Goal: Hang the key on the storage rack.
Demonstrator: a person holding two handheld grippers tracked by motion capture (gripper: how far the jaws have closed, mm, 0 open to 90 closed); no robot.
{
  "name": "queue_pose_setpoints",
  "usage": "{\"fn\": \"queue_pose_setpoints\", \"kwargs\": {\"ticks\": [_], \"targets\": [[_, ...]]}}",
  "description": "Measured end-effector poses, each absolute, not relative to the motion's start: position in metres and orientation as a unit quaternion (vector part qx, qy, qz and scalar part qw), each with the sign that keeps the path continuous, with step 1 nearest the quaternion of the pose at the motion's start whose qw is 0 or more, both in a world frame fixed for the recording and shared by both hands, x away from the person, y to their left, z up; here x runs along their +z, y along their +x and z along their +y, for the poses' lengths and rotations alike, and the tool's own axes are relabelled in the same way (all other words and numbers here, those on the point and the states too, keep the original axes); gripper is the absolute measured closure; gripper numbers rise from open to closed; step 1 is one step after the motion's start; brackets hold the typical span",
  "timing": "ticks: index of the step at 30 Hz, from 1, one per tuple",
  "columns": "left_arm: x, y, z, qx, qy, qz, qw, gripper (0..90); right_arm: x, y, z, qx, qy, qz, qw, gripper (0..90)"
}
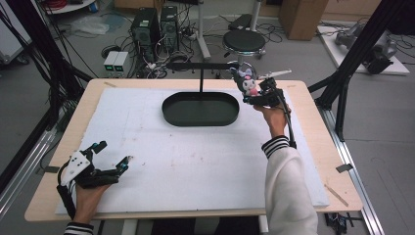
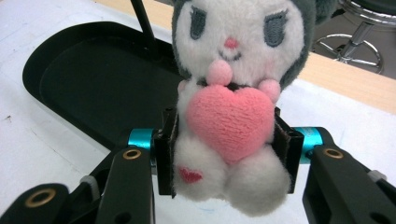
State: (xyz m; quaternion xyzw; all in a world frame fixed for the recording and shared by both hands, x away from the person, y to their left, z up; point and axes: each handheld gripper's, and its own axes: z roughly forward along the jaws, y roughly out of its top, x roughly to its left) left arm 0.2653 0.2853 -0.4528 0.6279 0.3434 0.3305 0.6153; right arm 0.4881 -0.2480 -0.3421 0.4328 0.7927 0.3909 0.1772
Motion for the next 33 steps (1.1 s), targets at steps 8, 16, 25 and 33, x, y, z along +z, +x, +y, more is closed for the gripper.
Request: {"fn": "queue_pose_setpoints", "kwargs": {"ticks": [8,16,25,33], "targets": [[-0.453,0.265,0.286,0.330,0.627,0.343,0.616,1.7,-0.351,0.493,-0.240,0.381,0.434,0.798,0.171,54.0],[-0.453,0.265,0.286,0.330,0.625,0.344,0.618,1.7,-0.355,0.496,-0.236,0.387,0.431,0.798,0.167,49.6],[-0.453,0.266,0.287,0.326,0.623,0.348,0.620,1.7,-0.350,0.481,-0.231,0.410,0.422,0.785,0.195,0.6],[-0.453,0.266,0.287,0.326,0.623,0.347,0.621,1.7,-0.340,0.435,-0.272,0.487,0.385,0.756,0.207,0.4]]}}
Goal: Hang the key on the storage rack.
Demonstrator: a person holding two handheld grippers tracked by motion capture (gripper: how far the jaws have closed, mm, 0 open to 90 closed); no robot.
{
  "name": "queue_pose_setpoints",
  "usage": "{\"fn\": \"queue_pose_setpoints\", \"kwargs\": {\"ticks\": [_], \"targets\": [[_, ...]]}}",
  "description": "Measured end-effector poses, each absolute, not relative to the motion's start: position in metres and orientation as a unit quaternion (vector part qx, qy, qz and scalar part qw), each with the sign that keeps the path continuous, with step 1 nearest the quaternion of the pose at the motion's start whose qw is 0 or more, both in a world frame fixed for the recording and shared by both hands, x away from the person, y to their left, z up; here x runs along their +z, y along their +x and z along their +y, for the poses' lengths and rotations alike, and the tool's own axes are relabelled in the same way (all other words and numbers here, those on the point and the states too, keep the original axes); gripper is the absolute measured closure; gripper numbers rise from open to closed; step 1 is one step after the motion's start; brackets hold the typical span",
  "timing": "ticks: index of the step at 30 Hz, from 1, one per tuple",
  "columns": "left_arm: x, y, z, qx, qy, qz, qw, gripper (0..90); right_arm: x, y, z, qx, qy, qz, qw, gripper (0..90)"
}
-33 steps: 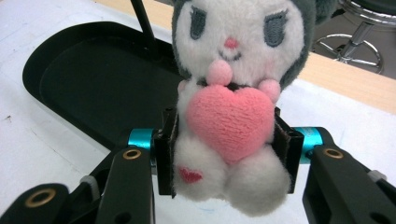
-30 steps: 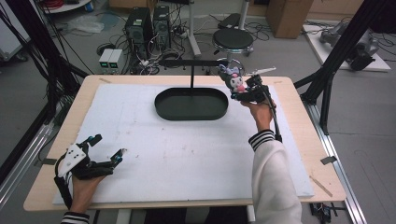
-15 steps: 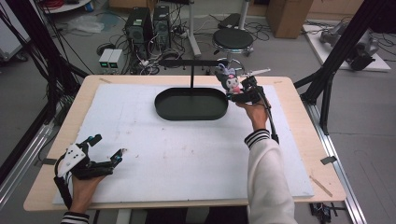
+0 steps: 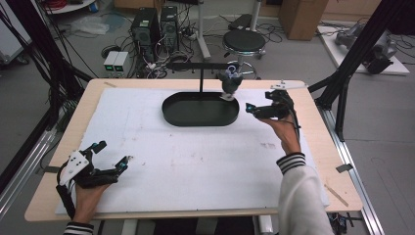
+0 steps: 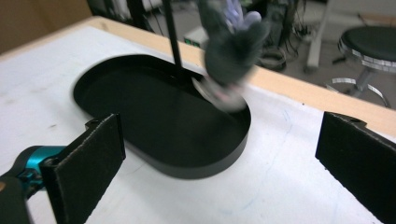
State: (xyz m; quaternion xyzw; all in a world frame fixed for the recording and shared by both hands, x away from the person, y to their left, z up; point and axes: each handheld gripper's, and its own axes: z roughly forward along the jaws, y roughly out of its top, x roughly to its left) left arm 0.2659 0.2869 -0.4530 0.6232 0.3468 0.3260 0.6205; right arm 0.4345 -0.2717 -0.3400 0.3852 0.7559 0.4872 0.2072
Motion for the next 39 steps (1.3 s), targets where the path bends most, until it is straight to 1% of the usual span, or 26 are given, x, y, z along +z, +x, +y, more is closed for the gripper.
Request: {"fn": "queue_pose_setpoints", "kwargs": {"ticks": [2,3,4,5,6,8,9,13,14,15,18,20,26,30,39], "targets": [[-0.453,0.266,0.287,0.326,0.622,0.346,0.623,1.7,-0.340,0.419,-0.283,0.502,0.371,0.752,0.211,0.3],[-0.453,0.265,0.287,0.326,0.622,0.345,0.623,1.7,-0.340,0.419,-0.283,0.502,0.371,0.752,0.211,0.3],[-0.453,0.265,0.288,0.325,0.621,0.345,0.624,1.7,-0.341,0.410,-0.289,0.509,0.364,0.750,0.214,0.3],[-0.453,0.265,0.288,0.324,0.618,0.348,0.626,1.7,-0.346,0.393,-0.298,0.529,0.347,0.742,0.221,0.3],[-0.453,0.265,0.288,0.324,0.620,0.347,0.625,1.7,-0.346,0.393,-0.298,0.529,0.347,0.742,0.221,0.3],[-0.453,0.265,0.287,0.327,0.619,0.345,0.625,1.7,-0.353,0.378,-0.306,0.535,0.338,0.742,0.221,0.3],[-0.453,0.265,0.288,0.326,0.620,0.346,0.624,1.7,-0.363,0.361,-0.313,0.556,0.321,0.730,0.233,0.3],[-0.453,0.265,0.287,0.326,0.621,0.346,0.623,1.7,-0.379,0.342,-0.323,0.573,0.309,0.715,0.253,0.4],[-0.453,0.265,0.287,0.328,0.621,0.347,0.622,1.7,-0.379,0.342,-0.323,0.573,0.309,0.715,0.253,0.4],[-0.453,0.265,0.287,0.328,0.621,0.347,0.622,1.7,-0.389,0.334,-0.329,0.593,0.303,0.700,0.260,0.4],[-0.453,0.265,0.287,0.328,0.621,0.348,0.621,1.7,-0.399,0.327,-0.333,0.608,0.303,0.688,0.256,0.4],[-0.453,0.265,0.287,0.328,0.621,0.348,0.621,1.7,-0.412,0.318,-0.337,0.609,0.304,0.683,0.265,0.4],[-0.453,0.265,0.287,0.327,0.621,0.347,0.622,1.7,-0.432,0.306,-0.344,0.612,0.302,0.674,0.283,0.3],[-0.453,0.265,0.287,0.328,0.622,0.346,0.621,1.7,-0.443,0.303,-0.347,0.617,0.308,0.667,0.281,0.4],[-0.453,0.265,0.287,0.329,0.621,0.346,0.622,1.7,-0.452,0.295,-0.350,0.633,0.308,0.646,0.295,0.4]]}}
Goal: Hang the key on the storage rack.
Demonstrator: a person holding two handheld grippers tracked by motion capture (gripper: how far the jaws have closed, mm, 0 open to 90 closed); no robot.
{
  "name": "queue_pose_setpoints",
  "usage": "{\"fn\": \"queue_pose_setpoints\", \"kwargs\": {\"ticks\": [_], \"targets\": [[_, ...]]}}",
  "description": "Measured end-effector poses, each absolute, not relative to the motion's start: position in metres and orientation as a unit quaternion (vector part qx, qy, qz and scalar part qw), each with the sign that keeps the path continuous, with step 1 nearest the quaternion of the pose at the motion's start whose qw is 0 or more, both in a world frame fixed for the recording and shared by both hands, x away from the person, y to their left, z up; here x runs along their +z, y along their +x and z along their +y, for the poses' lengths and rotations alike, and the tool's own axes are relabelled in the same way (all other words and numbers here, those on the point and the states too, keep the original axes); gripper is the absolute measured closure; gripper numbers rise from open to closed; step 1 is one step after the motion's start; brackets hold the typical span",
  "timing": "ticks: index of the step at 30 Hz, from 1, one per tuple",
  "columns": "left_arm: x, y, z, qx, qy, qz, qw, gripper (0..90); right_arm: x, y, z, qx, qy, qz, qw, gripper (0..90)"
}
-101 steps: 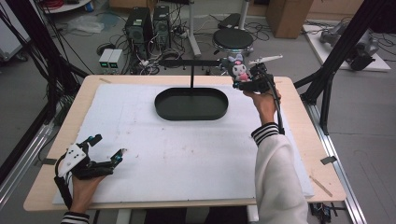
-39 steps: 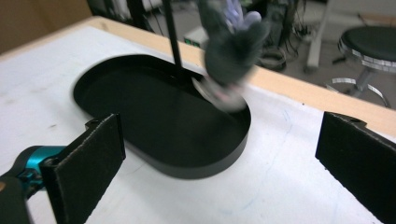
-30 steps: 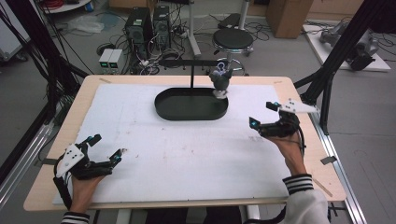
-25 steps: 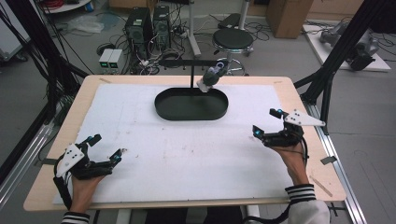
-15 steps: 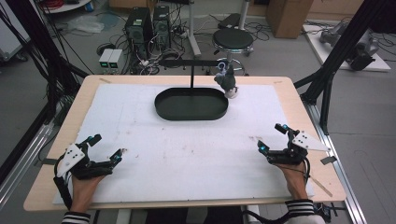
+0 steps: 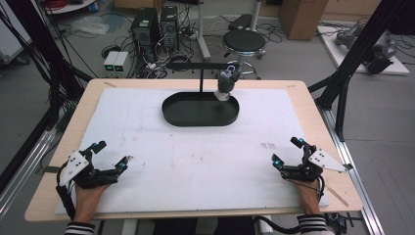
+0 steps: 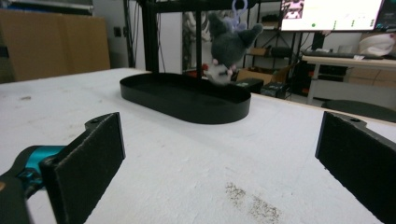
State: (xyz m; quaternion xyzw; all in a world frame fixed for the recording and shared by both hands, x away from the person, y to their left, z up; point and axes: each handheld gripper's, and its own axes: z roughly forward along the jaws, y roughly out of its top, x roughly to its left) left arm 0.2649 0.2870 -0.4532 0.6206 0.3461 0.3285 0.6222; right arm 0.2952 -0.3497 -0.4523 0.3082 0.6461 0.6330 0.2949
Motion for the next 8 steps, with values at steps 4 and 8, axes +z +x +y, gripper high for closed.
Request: {"fn": "queue_pose_setpoints", "kwargs": {"ticks": [4,8], "targets": [[-0.4531,0.2652,0.2870,0.328,0.621,0.346,0.621,1.7,-0.4530,0.2945,-0.3510,0.639,0.307,0.641,0.296,0.4],[-0.4531,0.2651,0.2867,0.328,0.621,0.346,0.622,1.7,-0.4529,0.2942,-0.3496,0.634,0.307,0.643,0.299,0.4]]}}
